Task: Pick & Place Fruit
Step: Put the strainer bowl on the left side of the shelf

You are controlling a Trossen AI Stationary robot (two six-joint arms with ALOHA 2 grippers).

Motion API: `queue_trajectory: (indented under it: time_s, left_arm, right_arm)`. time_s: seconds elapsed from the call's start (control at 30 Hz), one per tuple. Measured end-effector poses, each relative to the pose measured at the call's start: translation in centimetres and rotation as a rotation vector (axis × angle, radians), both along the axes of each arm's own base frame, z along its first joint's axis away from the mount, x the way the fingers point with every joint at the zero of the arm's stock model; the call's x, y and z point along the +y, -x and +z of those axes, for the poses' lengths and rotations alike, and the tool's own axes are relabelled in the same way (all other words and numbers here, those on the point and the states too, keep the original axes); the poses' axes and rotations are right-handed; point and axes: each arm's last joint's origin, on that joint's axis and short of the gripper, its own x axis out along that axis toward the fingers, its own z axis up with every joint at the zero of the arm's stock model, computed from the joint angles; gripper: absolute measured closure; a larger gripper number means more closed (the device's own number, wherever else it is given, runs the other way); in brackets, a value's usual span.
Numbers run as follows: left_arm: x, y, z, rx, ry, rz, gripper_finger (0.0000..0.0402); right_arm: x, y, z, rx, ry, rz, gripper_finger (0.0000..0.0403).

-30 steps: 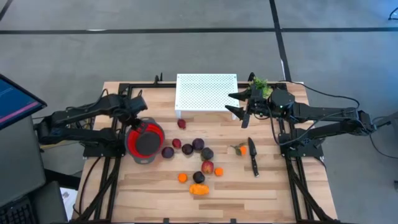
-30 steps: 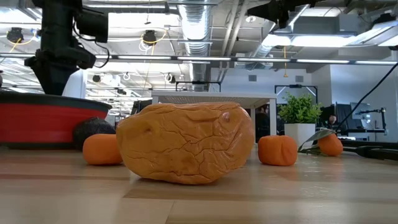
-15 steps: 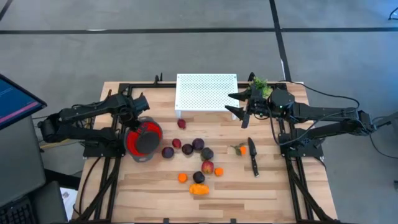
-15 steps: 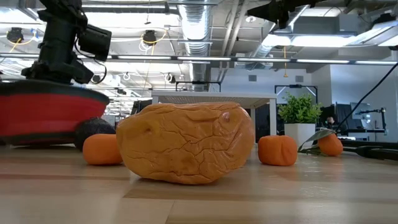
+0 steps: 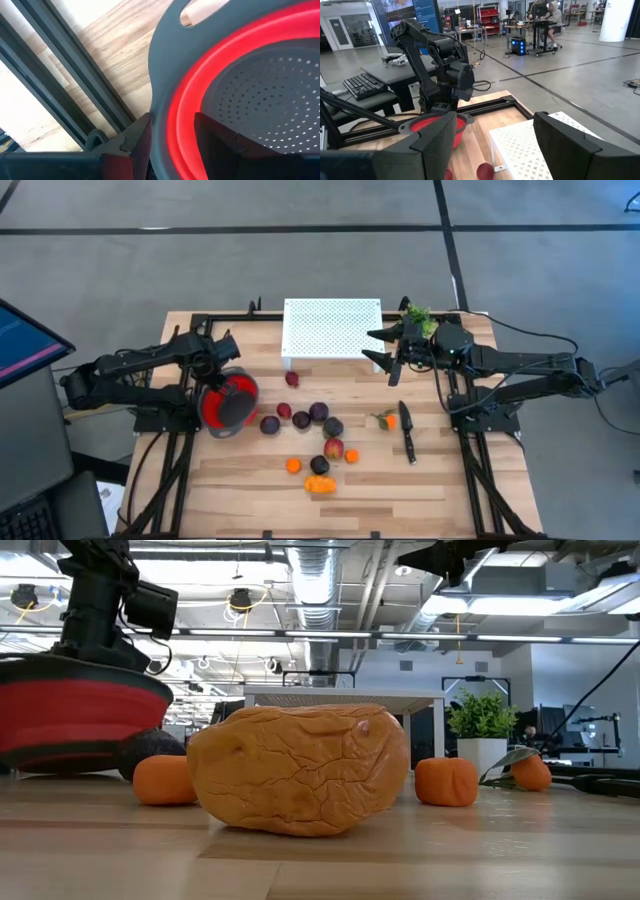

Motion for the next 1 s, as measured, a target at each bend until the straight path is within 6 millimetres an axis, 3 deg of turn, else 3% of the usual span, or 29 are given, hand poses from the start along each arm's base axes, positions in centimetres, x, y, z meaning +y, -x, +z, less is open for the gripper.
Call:
queue_trajectory:
  time_s: [0.4,1.0]
  left_arm:
    - [0.4,-0.5,1.4,-0.02,-0.043,-0.02,0.0261]
    - [0.4,-0.7,1.3,-0.054,-0.034,-0.026,0.0261]
  right_arm:
    - [0.0,0.0,0.1,-0.012,0.002,0.0,0.0143]
    - [0.0,0.0,0.1,-0.007,0.001,0.0,0.0143]
